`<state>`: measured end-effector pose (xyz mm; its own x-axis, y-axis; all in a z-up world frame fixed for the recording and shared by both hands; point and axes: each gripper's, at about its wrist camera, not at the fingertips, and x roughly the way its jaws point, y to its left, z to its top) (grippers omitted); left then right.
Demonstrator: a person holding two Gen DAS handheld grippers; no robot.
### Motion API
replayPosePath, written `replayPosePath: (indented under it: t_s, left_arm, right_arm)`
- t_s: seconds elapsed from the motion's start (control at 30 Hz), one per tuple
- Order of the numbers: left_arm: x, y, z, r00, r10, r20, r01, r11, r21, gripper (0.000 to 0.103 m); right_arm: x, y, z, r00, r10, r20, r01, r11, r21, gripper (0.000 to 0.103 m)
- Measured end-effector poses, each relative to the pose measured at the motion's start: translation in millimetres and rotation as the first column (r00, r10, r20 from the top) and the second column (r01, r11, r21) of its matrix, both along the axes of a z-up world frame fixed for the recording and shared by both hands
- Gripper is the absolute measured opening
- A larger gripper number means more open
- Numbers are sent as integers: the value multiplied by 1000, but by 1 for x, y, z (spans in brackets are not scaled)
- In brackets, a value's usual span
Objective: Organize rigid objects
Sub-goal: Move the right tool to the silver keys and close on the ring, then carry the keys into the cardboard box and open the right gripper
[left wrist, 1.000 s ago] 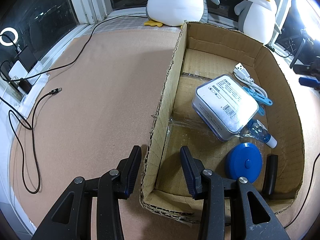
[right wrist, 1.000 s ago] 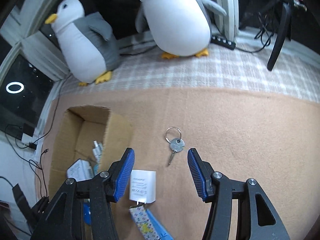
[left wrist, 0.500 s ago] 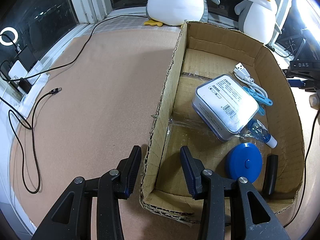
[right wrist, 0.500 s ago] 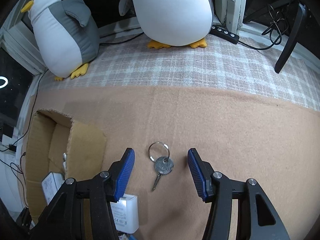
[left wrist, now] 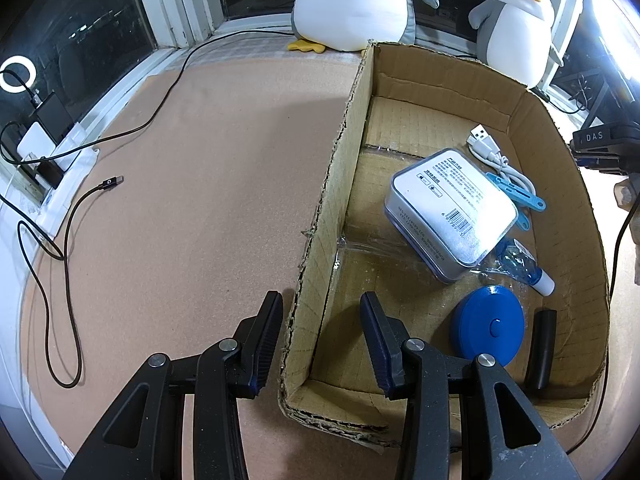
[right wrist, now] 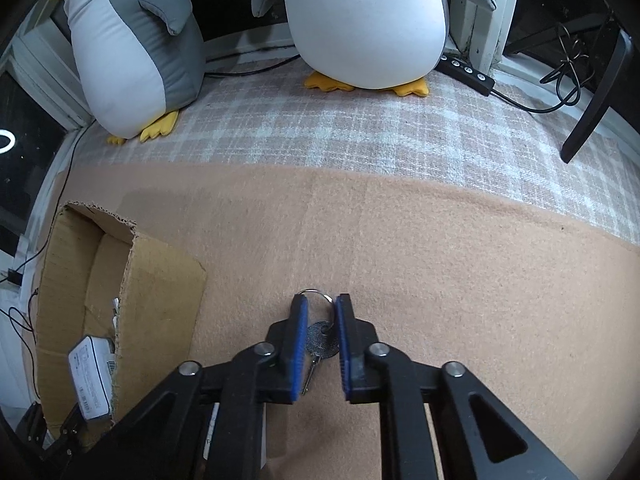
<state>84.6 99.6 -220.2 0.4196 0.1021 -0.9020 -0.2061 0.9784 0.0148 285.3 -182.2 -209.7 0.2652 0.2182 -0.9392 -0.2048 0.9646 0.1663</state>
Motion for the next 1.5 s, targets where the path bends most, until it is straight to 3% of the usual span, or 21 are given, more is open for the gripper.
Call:
replayPosePath:
  t_s: [0.33, 0.8, 1.2, 1.5]
  left_arm:
    - [0, -1, 0, 1000, 0, 1, 0, 1000, 1, 44]
    - [0, -2, 0, 1000, 0, 1, 0, 1000, 2, 44]
    - [0, -2, 1, 1000, 2, 2, -2, 1000, -2, 44]
    - [0, -1, 1, 1000, 2, 2, -2, 1000, -1, 44]
  right_arm:
    - [-6, -10, 6, 1000, -11, 19, 11, 999, 31, 3]
    - [-24, -19, 51, 995, -19, 99, 8, 994, 109, 2]
    - [-36, 36, 107, 976, 92, 199, -128, 976, 179, 2]
    - [-41, 69, 113, 965, 158, 209, -197, 964, 181, 2]
